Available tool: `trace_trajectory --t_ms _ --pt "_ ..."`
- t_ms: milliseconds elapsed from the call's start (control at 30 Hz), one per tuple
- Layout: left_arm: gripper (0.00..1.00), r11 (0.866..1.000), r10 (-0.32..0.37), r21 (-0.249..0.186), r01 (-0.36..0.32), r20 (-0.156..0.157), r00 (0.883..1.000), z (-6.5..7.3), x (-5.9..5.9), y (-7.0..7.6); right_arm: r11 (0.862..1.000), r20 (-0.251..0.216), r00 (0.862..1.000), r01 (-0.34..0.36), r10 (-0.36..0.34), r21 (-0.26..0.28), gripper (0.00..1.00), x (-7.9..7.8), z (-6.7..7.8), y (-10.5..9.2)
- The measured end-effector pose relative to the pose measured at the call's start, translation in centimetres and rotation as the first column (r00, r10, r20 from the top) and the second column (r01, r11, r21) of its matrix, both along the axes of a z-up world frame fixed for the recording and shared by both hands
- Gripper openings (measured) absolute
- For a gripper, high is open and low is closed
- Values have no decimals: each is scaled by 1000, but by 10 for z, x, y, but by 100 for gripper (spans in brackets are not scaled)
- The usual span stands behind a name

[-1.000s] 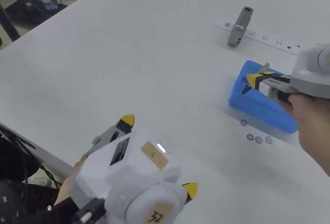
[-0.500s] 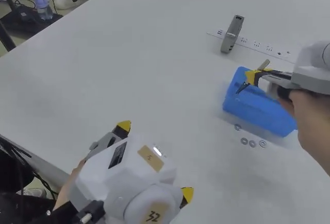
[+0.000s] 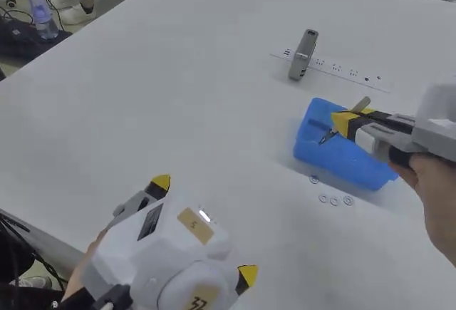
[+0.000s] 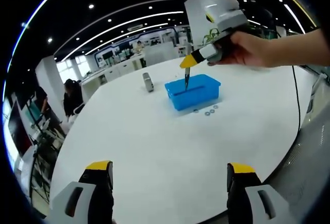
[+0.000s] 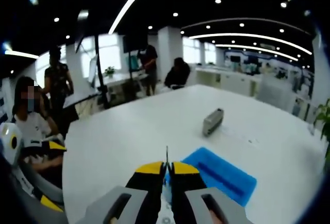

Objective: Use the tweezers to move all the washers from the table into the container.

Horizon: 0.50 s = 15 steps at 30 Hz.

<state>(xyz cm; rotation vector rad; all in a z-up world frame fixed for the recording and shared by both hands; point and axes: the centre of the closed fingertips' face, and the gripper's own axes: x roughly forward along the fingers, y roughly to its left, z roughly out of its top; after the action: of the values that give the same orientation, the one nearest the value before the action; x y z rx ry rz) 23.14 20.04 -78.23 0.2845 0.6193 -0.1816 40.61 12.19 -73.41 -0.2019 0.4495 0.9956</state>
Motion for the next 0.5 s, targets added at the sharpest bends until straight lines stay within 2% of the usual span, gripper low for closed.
trace_trajectory --t_ms 33,100,267,367,500 --pt "94 1000 1 0 -1 -1 1000 0 0 0 1000 -5 1000 -2 2 -12 1 2 -7 -1" --pt "93 1000 1 3 -1 -4 1000 -1 0 1 1000 -6 1000 -1 0 -20 1 0 -13 -2" --pt "93 1000 2 8 -2 -6 1000 -1 0 1 998 -42 999 30 -33 -54 1 1 -37 -10" --pt "93 1000 3 12 -3 -7 1000 -1 0 2 997 -70 996 52 -56 -58 1 5 -49 -15" --pt "92 1000 2 16 -2 -10 1000 -2 -1 2 995 -82 993 76 -81 -66 1 6 -56 -17"
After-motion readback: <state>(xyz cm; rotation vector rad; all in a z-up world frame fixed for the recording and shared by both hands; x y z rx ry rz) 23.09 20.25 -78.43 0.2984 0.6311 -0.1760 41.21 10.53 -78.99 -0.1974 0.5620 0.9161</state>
